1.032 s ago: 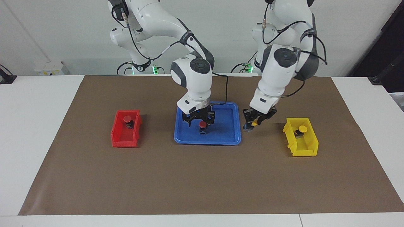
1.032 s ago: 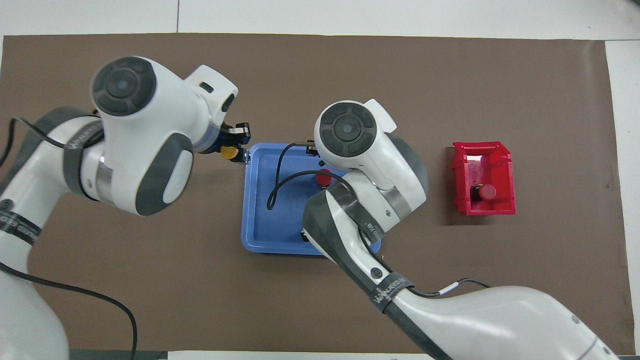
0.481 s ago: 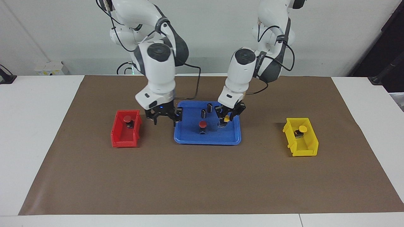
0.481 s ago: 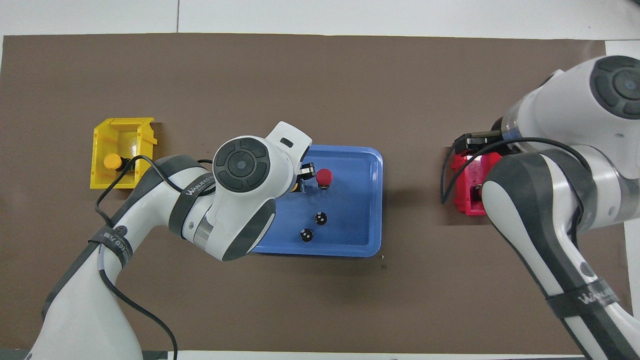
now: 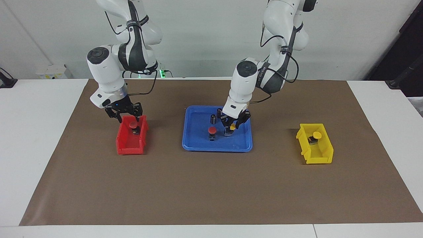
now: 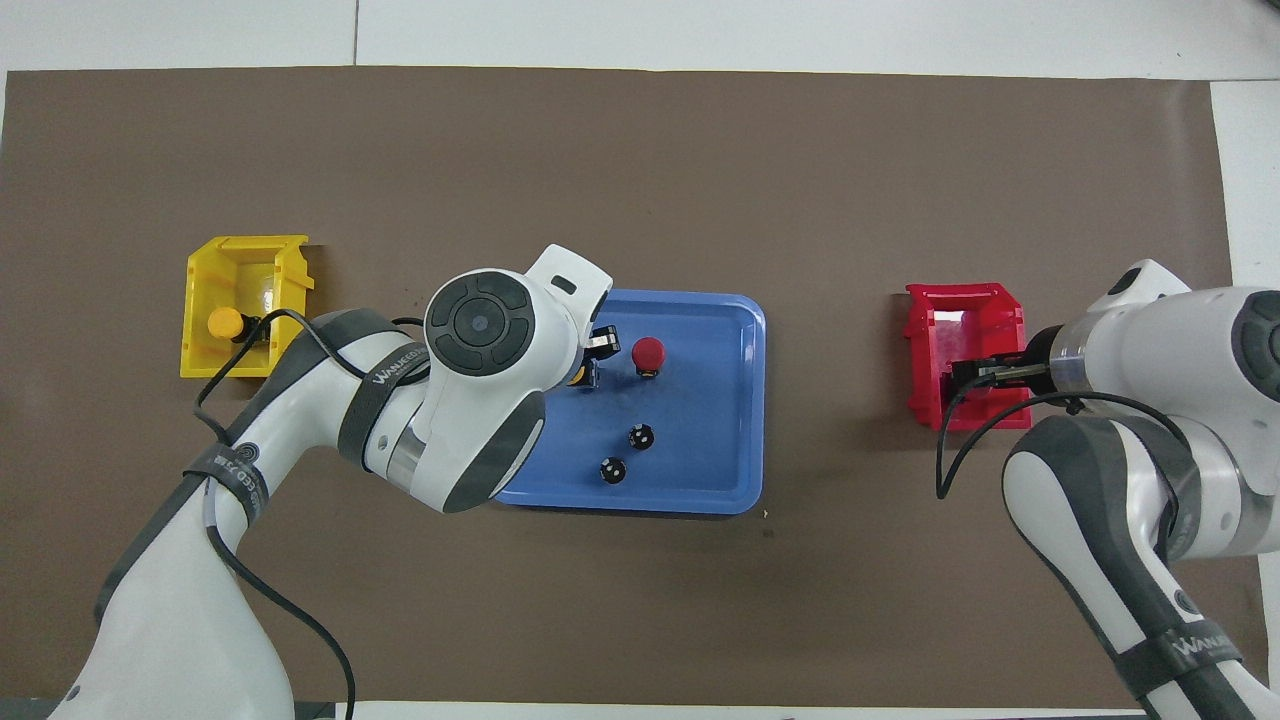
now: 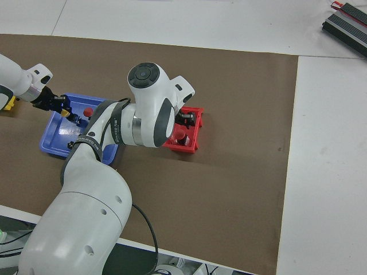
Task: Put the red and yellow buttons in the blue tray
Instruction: 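Grasp the second yellow button while the right gripper grasps red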
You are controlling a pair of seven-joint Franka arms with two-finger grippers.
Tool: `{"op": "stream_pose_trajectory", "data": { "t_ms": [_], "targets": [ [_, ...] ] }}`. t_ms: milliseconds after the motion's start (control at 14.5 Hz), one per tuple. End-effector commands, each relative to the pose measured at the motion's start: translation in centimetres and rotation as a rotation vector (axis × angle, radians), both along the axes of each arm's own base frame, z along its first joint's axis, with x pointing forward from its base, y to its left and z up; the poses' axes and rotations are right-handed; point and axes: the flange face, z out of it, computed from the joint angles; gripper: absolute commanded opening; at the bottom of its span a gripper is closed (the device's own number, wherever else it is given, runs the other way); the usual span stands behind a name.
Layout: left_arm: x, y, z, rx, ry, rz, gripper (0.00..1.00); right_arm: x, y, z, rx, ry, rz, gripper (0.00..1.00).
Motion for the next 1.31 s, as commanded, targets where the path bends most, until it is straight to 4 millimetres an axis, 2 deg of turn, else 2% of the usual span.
{"op": "stream_pose_trajectory", "data": {
  "t_ms": [0,69,138,206,275,413,550,688,825,894,1032,1238],
  "targets": [
    [-0.2,0.1,-0.1,0.013,-0.019,0.014,0.7,-1.2,-0.4,-1.7,0.014,-0.04,0.003,0.77],
    [-0.2,0.2,0.1,0.031,-0.025,0.007,0.81,-1.2,-0.5,-2.3,0.013,-0.032,0.008,0.76],
    [-0.2,0.5,0.8,0.051,-0.018,0.006,0.84,-1.2,-0.7,-2.6,0.012,-0.029,0.018,0.75],
    [0.1,1.0,2.1,0.066,-0.006,0.009,0.9,-1.2,-1.3,-3.0,0.012,-0.02,0.018,0.74],
    [0.4,2.4,4.6,0.085,0.004,0.006,0.94,-1.1,-1.5,-3.2,0.012,-0.022,0.02,0.73],
    [3.9,9.8,7.8,0.152,-0.002,-0.045,0.95,-0.9,-1.5,-3.5,0.012,-0.031,0.023,0.71],
    [7.4,18.1,9.3,0.161,0.004,-0.11,0.95,-1.0,-1.5,-3.5,0.012,-0.031,0.025,0.63],
    [9.3,24.3,9.5,0.161,0.001,-0.157,0.94,-1.0,-1.4,-3.6,0.011,-0.036,0.025,0.6],
    [10.6,30.2,8.8,0.146,-0.025,-0.2,0.93,-1.1,-1.4,-4.2,0.013,-0.033,0.026,0.6],
    [10.8,31.8,8.8,0.131,-0.03,-0.227,0.93,-1.1,-1.2,-4.9,0.014,-0.028,0.028,0.6],
    [10.8,33.0,7.8,0.134,-0.024,-0.266,0.93,-1.0,-0.8,-4.9,0.014,-0.039,0.033,0.59],
    [9.7,33.9,4.6,0.134,-0.025,-0.299,0.91,-1.0,-0.8,-4.9,0.013,-0.04,0.039,0.59]
  ]
}}
